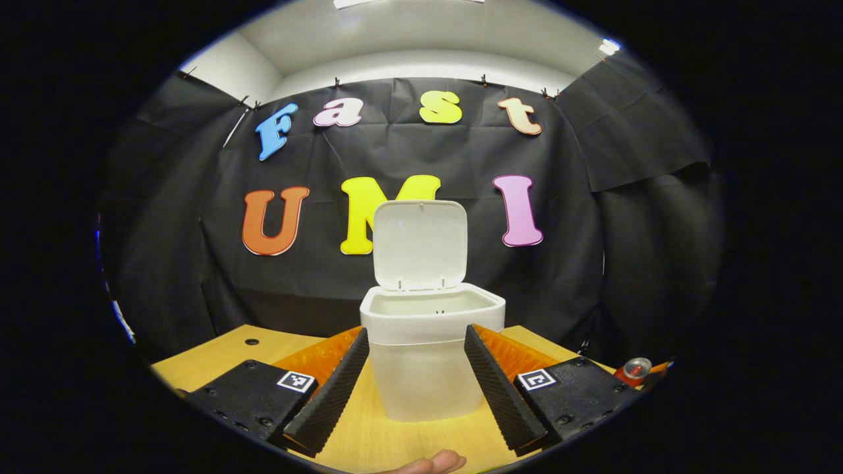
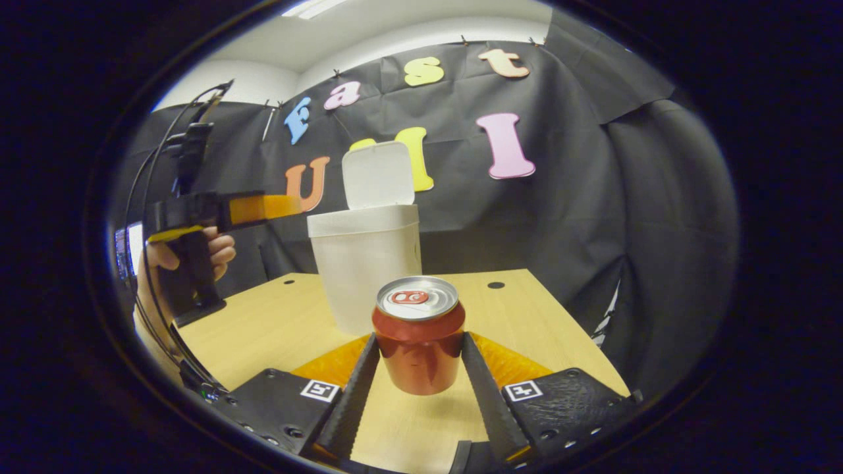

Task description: Press the lid of the desktop garbage bin to open it, pick up the crumpled paper on the desktop and throw it into the bin, then pick up the pop can on the desktop and drop it into the bin, and finally close the garbage bin lid.

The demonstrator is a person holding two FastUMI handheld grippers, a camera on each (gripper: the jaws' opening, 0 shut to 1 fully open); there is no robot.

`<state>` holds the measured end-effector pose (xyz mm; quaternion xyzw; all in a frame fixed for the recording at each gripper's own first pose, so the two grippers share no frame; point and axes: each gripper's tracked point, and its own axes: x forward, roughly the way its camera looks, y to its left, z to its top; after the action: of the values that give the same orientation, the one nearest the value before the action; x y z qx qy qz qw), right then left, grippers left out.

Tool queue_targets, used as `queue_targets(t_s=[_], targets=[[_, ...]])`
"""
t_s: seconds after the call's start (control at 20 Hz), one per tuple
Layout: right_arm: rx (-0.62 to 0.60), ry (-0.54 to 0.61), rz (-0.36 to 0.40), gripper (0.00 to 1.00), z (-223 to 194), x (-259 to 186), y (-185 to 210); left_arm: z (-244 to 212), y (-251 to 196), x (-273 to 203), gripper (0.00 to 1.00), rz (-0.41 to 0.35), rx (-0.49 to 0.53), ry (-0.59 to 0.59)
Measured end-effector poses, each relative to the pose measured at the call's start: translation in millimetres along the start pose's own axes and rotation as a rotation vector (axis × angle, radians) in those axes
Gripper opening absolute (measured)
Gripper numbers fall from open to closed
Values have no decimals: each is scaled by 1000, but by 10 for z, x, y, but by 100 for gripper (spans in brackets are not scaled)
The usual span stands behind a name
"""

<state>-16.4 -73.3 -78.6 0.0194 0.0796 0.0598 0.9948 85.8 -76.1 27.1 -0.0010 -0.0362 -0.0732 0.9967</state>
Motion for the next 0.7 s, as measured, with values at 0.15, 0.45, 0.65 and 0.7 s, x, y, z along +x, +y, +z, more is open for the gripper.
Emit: queue_targets(t_s=[0.15,0.45,0.65,0.7], targets=[[-3,-7,-10,76,128,-3,63,-288,78,-139,95,30,-35,36],[10,-51,-67,76,530,-40,126,-333,304,-434,95,53,26,-17],[6,-74,-74,77,897,-43,294,-349,319,-611,95,19,23,-37],[-3,-85,-65,77,1011,-55,372,-342,375,-648,96,22,27,-39]])
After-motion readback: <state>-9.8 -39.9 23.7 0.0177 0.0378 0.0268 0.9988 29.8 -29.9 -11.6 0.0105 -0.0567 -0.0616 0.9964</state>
